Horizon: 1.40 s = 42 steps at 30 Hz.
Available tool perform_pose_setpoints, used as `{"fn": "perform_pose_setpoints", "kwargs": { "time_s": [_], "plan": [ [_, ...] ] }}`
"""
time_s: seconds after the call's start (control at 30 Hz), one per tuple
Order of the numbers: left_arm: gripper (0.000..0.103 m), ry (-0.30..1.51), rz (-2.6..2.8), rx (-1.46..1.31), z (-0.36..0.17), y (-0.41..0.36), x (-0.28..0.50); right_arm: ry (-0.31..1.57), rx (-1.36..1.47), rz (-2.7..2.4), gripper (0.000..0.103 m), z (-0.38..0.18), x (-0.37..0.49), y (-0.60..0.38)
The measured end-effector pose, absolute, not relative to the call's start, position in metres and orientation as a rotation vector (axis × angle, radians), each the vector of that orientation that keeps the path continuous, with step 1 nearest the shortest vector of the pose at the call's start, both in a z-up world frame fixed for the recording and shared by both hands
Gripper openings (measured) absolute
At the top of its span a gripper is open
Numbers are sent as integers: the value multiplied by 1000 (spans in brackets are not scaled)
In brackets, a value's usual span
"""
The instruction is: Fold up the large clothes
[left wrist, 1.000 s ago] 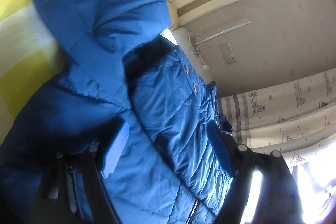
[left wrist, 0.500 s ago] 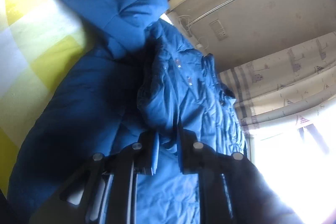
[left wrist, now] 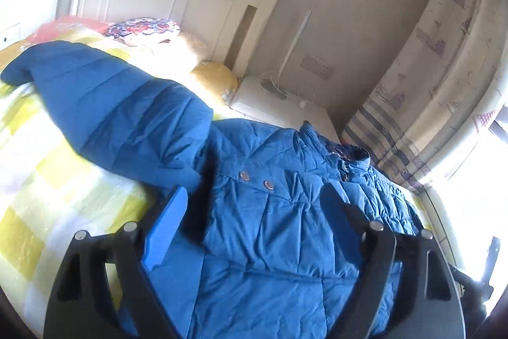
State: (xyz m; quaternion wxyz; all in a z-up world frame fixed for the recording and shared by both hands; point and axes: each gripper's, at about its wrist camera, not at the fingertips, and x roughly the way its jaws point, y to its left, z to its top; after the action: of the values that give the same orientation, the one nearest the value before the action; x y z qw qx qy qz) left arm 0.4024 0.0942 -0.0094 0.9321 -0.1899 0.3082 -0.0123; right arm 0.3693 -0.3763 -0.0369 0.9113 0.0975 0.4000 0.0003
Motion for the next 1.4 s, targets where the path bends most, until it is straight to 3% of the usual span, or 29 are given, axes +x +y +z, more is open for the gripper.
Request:
{"fn": "perform_pose_setpoints", "kwargs": {
  "time_s": [0.2, 0.33, 0.4, 0.47, 0.67, 0.77, 0.87, 1.1, 1.2, 1.3, 1.4],
  "plan": [
    [84, 830, -27, -276, -67, 59, 465, 751, 10, 78, 38, -23, 390, -310],
    [98, 849, -39, -135, -75, 43, 462, 916, -31, 36, 37, -74, 419, -312],
    [100, 873, -55, -116, -78, 40, 466, 912, 123, 71, 37, -76, 416, -335],
    [100, 869, -47, -110, -78, 38, 466, 928, 192, 48, 37, -63, 414, -346],
    [100, 874, -29, -83, -79, 32, 469, 760, 57, 34, 38, -20, 449, -325],
    [100, 865, -44, -112, -78, 37, 468, 796, 16, 37, 38, -31, 486, -312],
    [100, 857, -54, -130, -77, 39, 467, 1013, -27, -6, 39, -71, 517, -310],
    [100, 851, -57, -139, -77, 41, 468, 850, 113, -69, 42, -46, 525, -331],
    [100, 845, -63, -153, -77, 42, 468, 970, 91, -77, 45, -79, 547, -336],
    [100, 843, -66, -160, -77, 43, 468, 991, 153, -144, 46, -70, 544, -339],
    [100, 840, -67, -165, -77, 42, 468, 845, 95, -147, 52, -38, 509, -306]
  ]
}}
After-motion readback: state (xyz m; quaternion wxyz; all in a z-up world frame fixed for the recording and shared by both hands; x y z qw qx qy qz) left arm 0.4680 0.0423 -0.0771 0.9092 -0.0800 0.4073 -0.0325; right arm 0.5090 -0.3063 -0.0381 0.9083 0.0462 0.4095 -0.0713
